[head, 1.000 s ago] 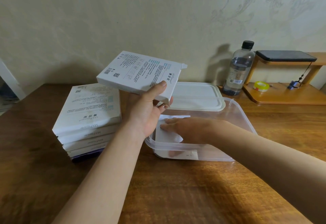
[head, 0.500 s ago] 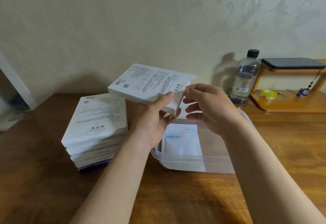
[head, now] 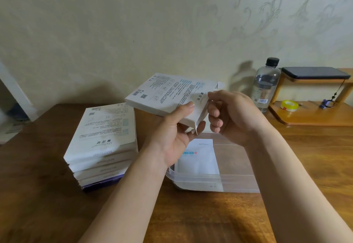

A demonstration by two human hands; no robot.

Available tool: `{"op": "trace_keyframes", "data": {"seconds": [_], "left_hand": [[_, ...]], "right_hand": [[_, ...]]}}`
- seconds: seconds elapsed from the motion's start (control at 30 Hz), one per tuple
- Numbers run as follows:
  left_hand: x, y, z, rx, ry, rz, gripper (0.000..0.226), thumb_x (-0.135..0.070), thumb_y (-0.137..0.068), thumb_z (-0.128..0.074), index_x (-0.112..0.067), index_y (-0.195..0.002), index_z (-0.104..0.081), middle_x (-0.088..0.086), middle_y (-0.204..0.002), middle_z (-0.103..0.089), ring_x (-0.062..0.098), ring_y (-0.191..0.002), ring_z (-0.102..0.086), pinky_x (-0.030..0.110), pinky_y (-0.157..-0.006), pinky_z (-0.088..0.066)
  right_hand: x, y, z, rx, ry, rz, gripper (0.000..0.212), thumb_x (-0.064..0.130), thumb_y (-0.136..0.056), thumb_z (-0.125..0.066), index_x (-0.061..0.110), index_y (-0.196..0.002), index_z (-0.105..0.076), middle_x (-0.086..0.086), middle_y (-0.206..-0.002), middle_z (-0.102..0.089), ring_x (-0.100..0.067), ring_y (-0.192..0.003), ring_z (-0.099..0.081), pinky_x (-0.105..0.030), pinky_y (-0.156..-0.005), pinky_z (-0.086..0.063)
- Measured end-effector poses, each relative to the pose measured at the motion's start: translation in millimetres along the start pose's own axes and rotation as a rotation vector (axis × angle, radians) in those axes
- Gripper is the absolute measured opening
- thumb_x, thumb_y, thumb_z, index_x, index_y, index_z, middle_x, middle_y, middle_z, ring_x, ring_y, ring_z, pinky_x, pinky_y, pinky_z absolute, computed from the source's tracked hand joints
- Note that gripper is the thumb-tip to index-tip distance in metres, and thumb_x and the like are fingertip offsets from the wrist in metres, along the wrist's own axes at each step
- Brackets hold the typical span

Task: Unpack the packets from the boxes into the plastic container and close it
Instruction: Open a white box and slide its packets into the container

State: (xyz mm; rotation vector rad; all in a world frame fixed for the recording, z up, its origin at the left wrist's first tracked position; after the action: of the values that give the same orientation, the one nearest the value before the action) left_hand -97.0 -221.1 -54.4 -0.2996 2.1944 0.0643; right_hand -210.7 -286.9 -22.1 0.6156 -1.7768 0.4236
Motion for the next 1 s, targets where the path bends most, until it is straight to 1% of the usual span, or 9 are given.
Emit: {"op": "trace_keyframes", "data": {"seconds": [0.1,0.17,0.27,0.33,0.5,0.77,0.87,0.93,1.0], "left_hand": [[5.6,-1.7,-1.6,0.072,-0.056,0.021,0.043,-0.012,-0.09,-0.065,-0.002,-0.13,-0.058,0.024,-0.1,-0.063,0.042,-0.095,-0.061,0.042,-0.081,-0.053],[6.5,-2.2,-2.0,0.062,-0.034,0.04,0.044,-0.009,-0.085,-0.07,-0.006,-0.128,-0.062,0.022,-0.106,-0.064,0.04,-0.1,-0.062,0.041,-0.081,-0.054],[9.2,-1.7,-5.1,0.047,0.08,0.055,0.026,-0.005,-0.079,-0.07,-0.022,-0.096,-0.079,0.011,-0.104,-0.073,0.026,-0.091,-0.069,0.034,-0.069,-0.059],[10.9,-1.5,-4.6,-0.004,0.129,0.065,0.032,0.001,-0.086,-0.065,-0.025,-0.078,-0.082,0.009,-0.098,-0.075,0.025,-0.089,-0.069,0.033,-0.067,-0.059],[7.5,-0.8,-2.1,-0.116,0.194,0.074,0.028,0.006,-0.091,-0.06,-0.019,-0.1,-0.071,0.007,-0.092,-0.077,0.021,-0.08,-0.073,0.034,-0.066,-0.06],[1.3,-2.7,6.2,-0.213,0.241,0.058,0.025,0.007,-0.09,-0.06,-0.015,-0.099,-0.069,0.009,-0.086,-0.078,0.023,-0.071,-0.077,0.045,-0.086,-0.055],[2.0,-2.5,8.1,-0.198,0.248,0.064,0.027,0.006,-0.091,-0.059,-0.016,-0.102,-0.068,0.009,-0.091,-0.079,0.024,-0.075,-0.077,0.041,-0.071,-0.063],[1.9,-2.5,9.3,-0.203,0.262,0.072,0.027,0.005,-0.091,-0.059,-0.017,-0.104,-0.067,0.009,-0.092,-0.079,0.024,-0.077,-0.077,0.038,-0.062,-0.064],[2.2,-2.6,10.1,-0.221,0.271,0.079,0.027,0.005,-0.091,-0.059,-0.017,-0.104,-0.068,0.009,-0.093,-0.079,0.025,-0.078,-0.077,0.037,-0.061,-0.063]], "right_hand": [[-1.9,1.6,-3.8,0.011,0.026,0.013,0.029,0.009,-0.098,-0.049,0.004,-0.069,-0.048,-0.01,-0.045,-0.04,-0.019,-0.032,-0.028,-0.023,-0.037,-0.032],[-3.7,0.6,-4.2,0.024,0.009,0.001,0.037,0.008,-0.098,-0.049,0.006,-0.061,-0.045,-0.007,-0.04,-0.037,-0.016,-0.028,-0.024,-0.02,-0.036,-0.026],[-6.5,-3.6,-0.3,-0.023,-0.047,0.0,0.045,0.005,-0.095,-0.053,0.012,-0.053,-0.04,-0.001,-0.036,-0.03,-0.011,-0.027,-0.019,-0.018,-0.036,-0.018],[-7.7,-6.0,2.0,-0.081,-0.033,0.011,0.044,0.006,-0.093,-0.06,0.014,-0.053,-0.043,0.0,-0.037,-0.031,-0.011,-0.029,-0.019,-0.019,-0.038,-0.017],[-10.8,-7.2,6.1,-0.216,0.121,0.034,0.035,0.025,-0.084,-0.077,0.011,-0.068,-0.05,-0.002,-0.04,-0.04,-0.012,-0.031,-0.023,-0.017,-0.039,-0.02],[5.4,-2.8,25.6,-0.278,0.314,0.125,0.032,0.029,-0.09,-0.072,0.006,-0.071,-0.06,-0.003,-0.042,-0.043,-0.015,-0.035,-0.028,-0.024,-0.042,-0.025],[11.4,-2.4,37.3,-0.381,0.385,0.155,0.029,0.026,-0.099,-0.056,0.004,-0.086,-0.07,-0.008,-0.06,-0.062,-0.02,-0.047,-0.048,-0.03,-0.046,-0.041],[16.9,-1.9,48.6,-0.417,0.425,0.229,0.026,0.011,-0.098,-0.047,0.012,-0.114,-0.068,-0.011,-0.086,-0.07,-0.021,-0.062,-0.06,-0.032,-0.05,-0.048],[24.8,0.2,53.4,-0.332,0.71,0.4,0.054,0.003,-0.094,-0.053,0.033,-0.139,-0.052,-0.005,-0.113,-0.064,-0.017,-0.083,-0.066,-0.03,-0.063,-0.055]]}}
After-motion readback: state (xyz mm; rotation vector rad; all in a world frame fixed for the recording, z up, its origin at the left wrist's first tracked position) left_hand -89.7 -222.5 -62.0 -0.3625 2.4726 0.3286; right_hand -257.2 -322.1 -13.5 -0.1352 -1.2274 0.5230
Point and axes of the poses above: each hand's wrist, its own y-axis away from the middle knuckle, its own z-axis out of the back of the hand, x = y × z, the point moved 5 cm from there along -y, towards the middle knuckle
